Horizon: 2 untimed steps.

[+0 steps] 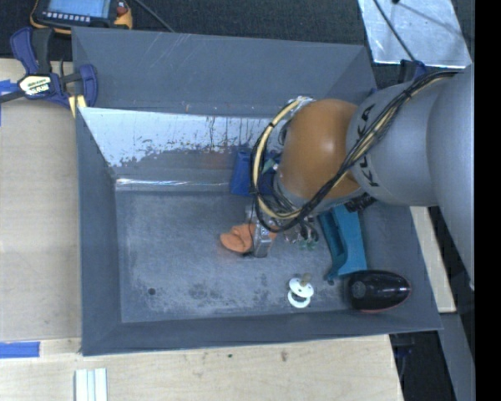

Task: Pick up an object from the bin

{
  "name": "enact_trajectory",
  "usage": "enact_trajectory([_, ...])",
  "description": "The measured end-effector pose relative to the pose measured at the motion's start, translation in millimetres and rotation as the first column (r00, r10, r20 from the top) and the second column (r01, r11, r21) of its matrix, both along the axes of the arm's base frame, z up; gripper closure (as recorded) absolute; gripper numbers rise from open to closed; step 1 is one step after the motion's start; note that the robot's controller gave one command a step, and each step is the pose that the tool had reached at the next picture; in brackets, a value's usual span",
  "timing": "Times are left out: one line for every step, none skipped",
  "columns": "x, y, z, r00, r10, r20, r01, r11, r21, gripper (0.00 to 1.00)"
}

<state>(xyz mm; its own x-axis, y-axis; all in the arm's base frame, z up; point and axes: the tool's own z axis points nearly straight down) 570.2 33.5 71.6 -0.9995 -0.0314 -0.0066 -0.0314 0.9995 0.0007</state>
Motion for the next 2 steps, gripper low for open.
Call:
enact_trajectory([0.0, 0.0, 0.0, 1.000, 0.000, 0.000, 0.000, 1.000, 0.000, 1.00])
enact_trajectory([-0.4, -0.1, 2.3, 1.000, 0.000, -0.001, 0.000, 1.000, 0.000, 1.00])
